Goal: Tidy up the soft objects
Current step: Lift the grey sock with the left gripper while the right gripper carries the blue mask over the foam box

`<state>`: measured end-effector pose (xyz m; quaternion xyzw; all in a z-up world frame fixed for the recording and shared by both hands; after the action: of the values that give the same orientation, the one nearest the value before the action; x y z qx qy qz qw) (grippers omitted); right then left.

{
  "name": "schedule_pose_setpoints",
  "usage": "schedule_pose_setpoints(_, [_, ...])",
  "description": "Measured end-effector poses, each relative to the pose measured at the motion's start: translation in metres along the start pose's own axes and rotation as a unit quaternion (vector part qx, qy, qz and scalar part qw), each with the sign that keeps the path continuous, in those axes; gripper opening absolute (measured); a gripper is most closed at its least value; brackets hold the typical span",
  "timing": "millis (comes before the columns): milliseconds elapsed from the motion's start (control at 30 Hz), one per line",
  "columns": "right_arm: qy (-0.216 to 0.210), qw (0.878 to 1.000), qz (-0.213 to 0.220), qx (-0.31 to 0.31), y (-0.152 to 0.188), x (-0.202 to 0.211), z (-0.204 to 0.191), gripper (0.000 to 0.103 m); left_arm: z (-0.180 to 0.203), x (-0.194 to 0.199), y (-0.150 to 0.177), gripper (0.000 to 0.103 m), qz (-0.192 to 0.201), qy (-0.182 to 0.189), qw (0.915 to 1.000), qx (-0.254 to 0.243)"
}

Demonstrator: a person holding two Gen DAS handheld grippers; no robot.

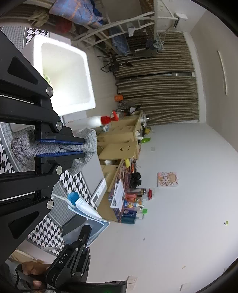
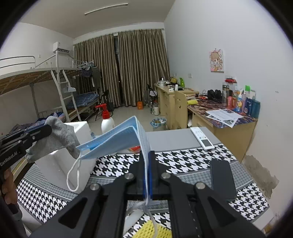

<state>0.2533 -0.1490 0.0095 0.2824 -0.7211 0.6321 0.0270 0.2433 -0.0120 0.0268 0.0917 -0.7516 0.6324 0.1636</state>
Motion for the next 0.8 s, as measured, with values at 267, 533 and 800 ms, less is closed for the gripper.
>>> schedule_pose_setpoints(267, [-0.015, 1.000, 0.010, 0.003, -0.014, -0.003, -0.015, 0.005, -0.020, 0.008, -0.015, 0.008, 0.018, -0.018, 0.9996, 0.007])
schedule_pose_setpoints(533, [-0.030, 0.999, 0.014, 0.007, -0.024, -0.010, -0.029, 0.005, -0.039, 0.014, -0.023, 0.008, 0.031, -0.041, 0.9986, 0.015])
schedule_pose_setpoints(800, [-0.048, 0.999, 0.014, 0.015, -0.031, -0.017, -0.048, 0.005, -0.058, 0.017, -0.029, 0.008, 0.037, -0.064, 0.9970, 0.024])
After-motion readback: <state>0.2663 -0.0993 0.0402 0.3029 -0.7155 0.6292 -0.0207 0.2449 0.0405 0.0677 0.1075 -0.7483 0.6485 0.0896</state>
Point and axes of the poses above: each gripper's, at about its wrist camera, not at the fingertips, and x roughly against the way its jaws point, z to its right, y to its underside, the point moved 9 cm from there along -x, roughly the way its jaws point, and after that the axes turned 7 degrees about -x, right-handed, at the moved point
